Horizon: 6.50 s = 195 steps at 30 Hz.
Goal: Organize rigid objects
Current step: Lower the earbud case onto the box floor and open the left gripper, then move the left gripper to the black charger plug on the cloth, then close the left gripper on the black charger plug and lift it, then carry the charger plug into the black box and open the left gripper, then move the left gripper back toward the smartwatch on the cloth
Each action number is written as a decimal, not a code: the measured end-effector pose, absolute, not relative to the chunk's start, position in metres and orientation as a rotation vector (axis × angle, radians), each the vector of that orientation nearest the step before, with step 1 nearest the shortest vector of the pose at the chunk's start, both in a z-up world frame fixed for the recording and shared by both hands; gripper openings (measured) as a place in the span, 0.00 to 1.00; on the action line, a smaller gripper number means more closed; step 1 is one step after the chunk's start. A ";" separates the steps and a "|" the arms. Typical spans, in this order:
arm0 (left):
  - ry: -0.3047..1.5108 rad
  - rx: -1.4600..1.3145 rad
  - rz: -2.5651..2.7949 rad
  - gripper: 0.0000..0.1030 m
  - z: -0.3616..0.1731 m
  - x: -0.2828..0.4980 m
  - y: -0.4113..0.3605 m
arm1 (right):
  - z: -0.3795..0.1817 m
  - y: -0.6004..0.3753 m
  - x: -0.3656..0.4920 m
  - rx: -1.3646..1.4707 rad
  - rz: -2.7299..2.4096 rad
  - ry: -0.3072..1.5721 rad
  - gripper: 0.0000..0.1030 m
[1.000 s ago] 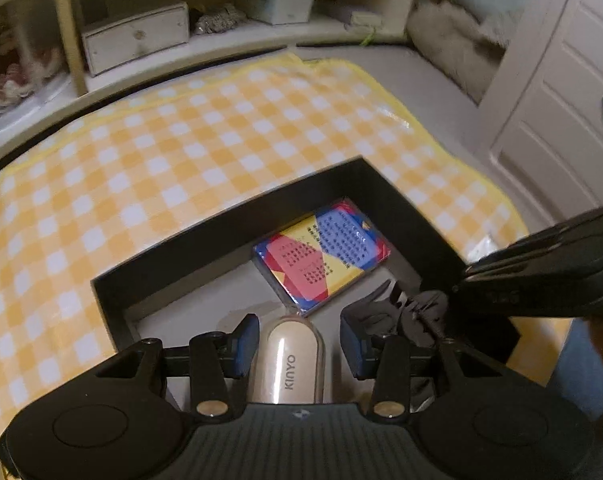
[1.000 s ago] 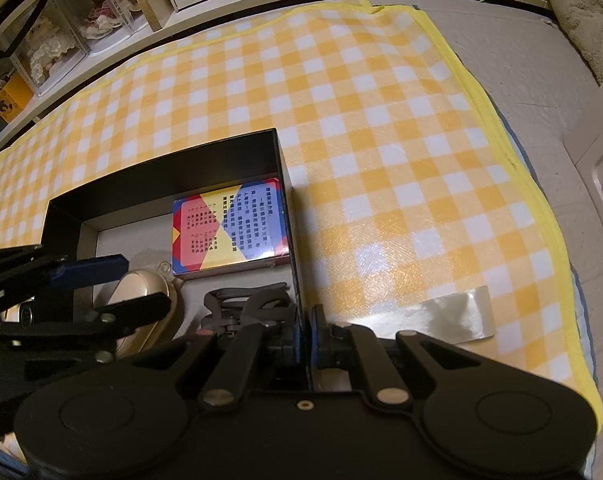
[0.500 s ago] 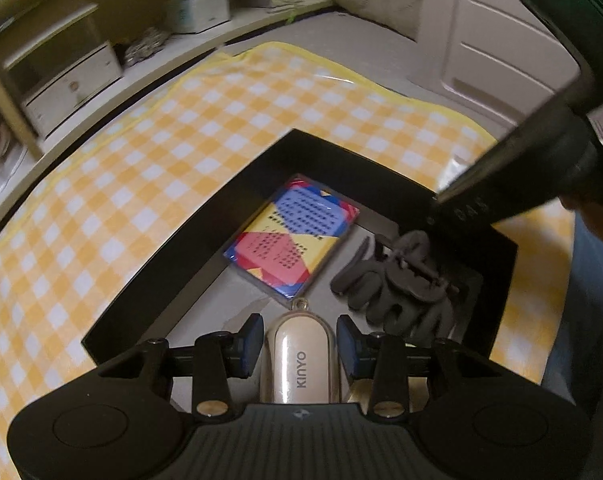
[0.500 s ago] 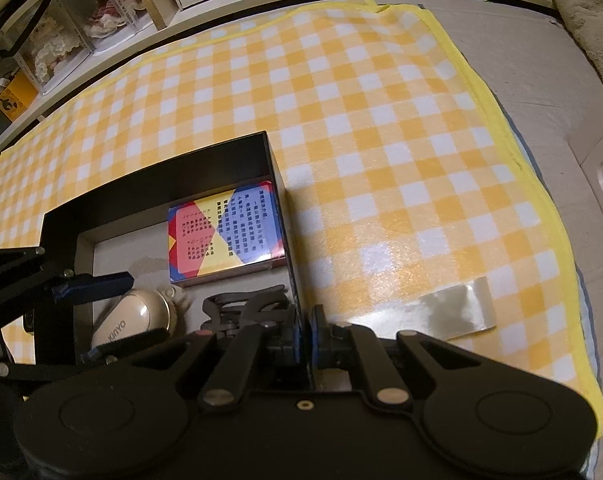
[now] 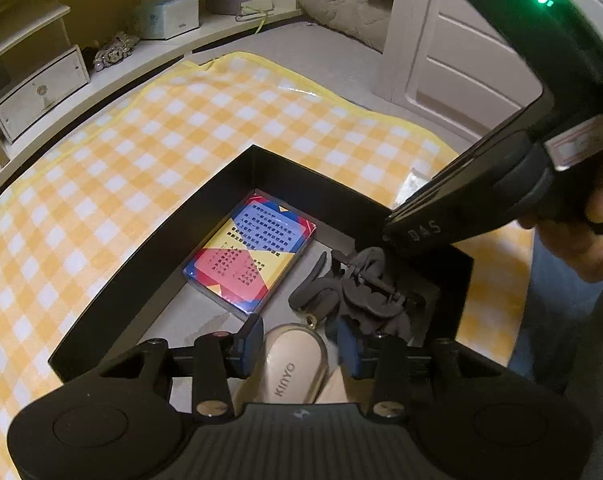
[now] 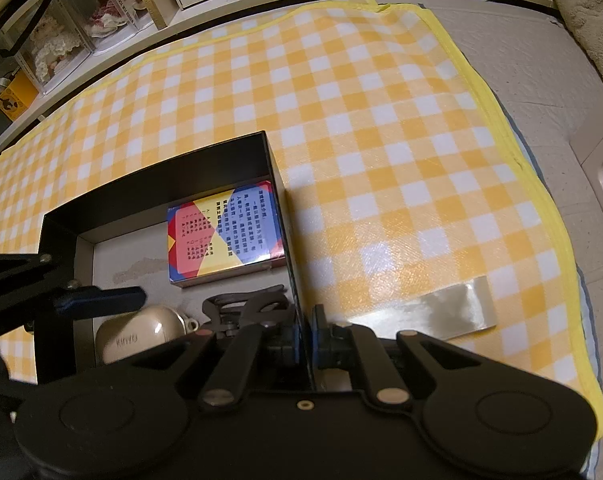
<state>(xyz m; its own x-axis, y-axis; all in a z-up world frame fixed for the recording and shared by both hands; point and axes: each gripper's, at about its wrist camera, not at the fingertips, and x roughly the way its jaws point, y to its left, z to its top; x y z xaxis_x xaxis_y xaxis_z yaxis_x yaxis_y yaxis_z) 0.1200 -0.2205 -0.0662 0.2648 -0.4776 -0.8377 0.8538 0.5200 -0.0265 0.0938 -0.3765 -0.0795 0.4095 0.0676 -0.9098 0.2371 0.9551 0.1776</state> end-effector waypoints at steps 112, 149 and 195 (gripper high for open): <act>0.764 0.689 -0.912 0.59 -0.040 0.125 -0.202 | -0.081 -0.373 0.094 0.289 -0.102 1.155 0.06; 0.825 0.577 -0.989 0.76 -0.040 0.140 -0.191 | -0.081 -0.375 0.095 0.293 -0.096 1.154 0.06; 0.851 0.050 -0.439 1.00 -0.003 0.055 -0.104 | -0.080 -0.374 0.095 0.291 -0.097 1.156 0.06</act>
<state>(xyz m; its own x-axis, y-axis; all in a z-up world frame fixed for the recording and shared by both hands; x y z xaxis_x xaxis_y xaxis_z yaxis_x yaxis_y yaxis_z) 0.0554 -0.1042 -0.0034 0.5755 -0.3553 -0.7366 0.3948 0.9095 -0.1303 0.0947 -0.3744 -0.0803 0.4037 0.0737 -0.9119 0.2241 0.9584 0.1767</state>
